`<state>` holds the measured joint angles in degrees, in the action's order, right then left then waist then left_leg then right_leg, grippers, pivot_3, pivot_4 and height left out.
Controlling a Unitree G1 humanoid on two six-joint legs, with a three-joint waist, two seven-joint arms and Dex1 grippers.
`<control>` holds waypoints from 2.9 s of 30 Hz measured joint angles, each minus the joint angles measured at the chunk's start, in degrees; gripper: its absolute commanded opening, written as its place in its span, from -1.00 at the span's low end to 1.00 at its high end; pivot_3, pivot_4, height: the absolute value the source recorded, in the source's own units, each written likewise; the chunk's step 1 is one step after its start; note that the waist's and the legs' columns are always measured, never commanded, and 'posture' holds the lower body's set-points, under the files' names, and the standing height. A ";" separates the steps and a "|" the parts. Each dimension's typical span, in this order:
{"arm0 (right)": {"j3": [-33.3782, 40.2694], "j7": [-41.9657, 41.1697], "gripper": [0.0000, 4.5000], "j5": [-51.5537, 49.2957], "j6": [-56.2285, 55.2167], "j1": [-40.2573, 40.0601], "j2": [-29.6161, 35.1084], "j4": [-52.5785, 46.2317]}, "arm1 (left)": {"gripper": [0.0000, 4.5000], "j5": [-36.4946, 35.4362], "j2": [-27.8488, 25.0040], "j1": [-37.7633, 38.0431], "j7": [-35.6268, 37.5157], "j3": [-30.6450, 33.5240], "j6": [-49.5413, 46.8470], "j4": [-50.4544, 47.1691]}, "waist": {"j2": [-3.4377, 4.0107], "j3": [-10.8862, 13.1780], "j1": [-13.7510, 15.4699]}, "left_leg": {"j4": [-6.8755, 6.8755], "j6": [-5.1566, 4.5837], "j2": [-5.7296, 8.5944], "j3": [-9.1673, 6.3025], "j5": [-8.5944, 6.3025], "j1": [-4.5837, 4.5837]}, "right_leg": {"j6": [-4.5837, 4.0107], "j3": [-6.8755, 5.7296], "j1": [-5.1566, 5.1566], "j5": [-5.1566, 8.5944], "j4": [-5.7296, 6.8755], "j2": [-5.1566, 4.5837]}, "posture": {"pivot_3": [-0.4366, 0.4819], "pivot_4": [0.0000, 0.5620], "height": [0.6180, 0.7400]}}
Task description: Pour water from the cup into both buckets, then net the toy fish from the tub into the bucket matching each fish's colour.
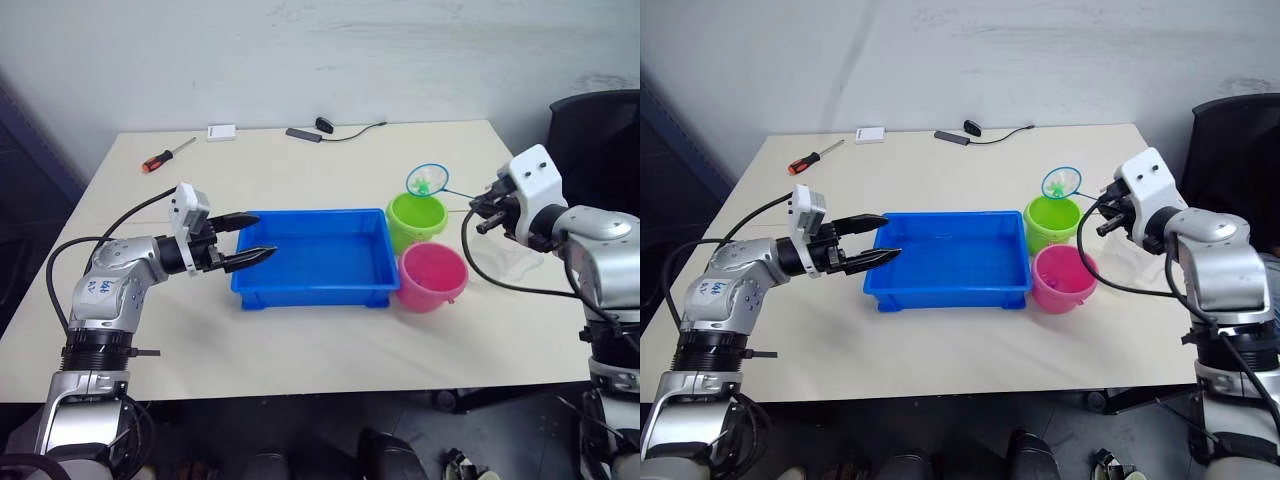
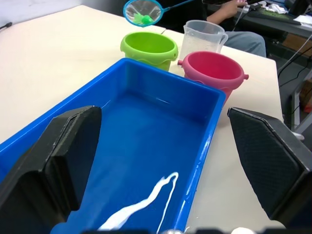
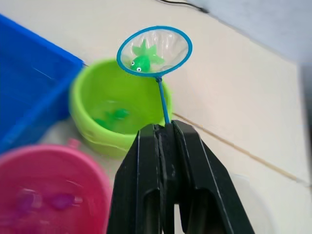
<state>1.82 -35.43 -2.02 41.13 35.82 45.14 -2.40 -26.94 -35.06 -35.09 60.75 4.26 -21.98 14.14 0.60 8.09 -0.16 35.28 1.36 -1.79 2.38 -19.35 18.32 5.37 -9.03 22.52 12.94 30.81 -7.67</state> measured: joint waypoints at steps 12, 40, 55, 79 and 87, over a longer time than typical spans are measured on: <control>-10.44 9.30 -1.00 22.93 -24.41 -10.68 9.27 -0.65 | 0.99 1.59 2.20 -2.64 2.81 -1.30 2.44 4.71 | -0.05 0.03 0.11 | 0.00 0.07 0.01 0.04 0.06 0.00 | 0.26 0.00 -0.08 0.11 -0.26 0.01 | -0.05 -0.47 1.00; -8.47 13.07 -1.00 40.94 -35.83 -17.46 3.73 -8.40 | 0.99 2.38 4.41 -3.85 6.79 -2.40 3.92 6.86 | -0.11 0.05 0.05 | 0.01 0.04 0.00 0.02 0.11 -0.01 | 0.16 0.02 -0.14 0.06 -0.29 0.04 | -0.05 -0.47 1.00; 3.61 -28.64 -1.00 -21.04 -1.64 -13.99 5.86 -22.50 | 0.99 -6.68 -7.96 0.60 13.85 2.43 -9.90 -9.05 | -0.07 0.04 0.13 | 0.07 -0.42 -0.03 -0.23 -0.19 -0.02 | -0.03 -0.05 -0.15 0.05 -0.15 -0.01 | -0.05 -0.47 1.00; -28.46 -28.89 -1.00 -5.43 -17.38 -7.44 -11.55 -1.03 | 0.99 6.62 -7.77 17.81 12.73 -12.12 1.22 -17.90 | -0.06 -0.05 0.25 | 0.10 -0.32 -0.05 -0.13 -0.18 -0.02 | -0.19 -0.05 -0.01 0.16 0.00 0.02 | -0.05 -0.47 1.00; -28.57 -28.93 -0.23 -3.05 -21.33 -5.65 -13.43 4.09 | 1.00 9.08 -6.22 18.72 9.22 -12.77 1.50 -18.06 | -0.02 -0.07 0.23 | 0.11 -0.32 -0.05 -0.15 -0.18 -0.04 | -0.17 -0.05 -0.04 0.15 0.17 0.01 | -0.05 -0.47 1.00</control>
<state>-26.76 -64.35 -5.07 19.79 30.16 31.70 1.68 -17.86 -41.28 -16.37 69.97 -8.51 -20.48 -3.92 0.58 8.01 0.07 35.40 1.05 -1.84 2.22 -19.54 18.28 5.19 -9.08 22.48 13.09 30.98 -7.66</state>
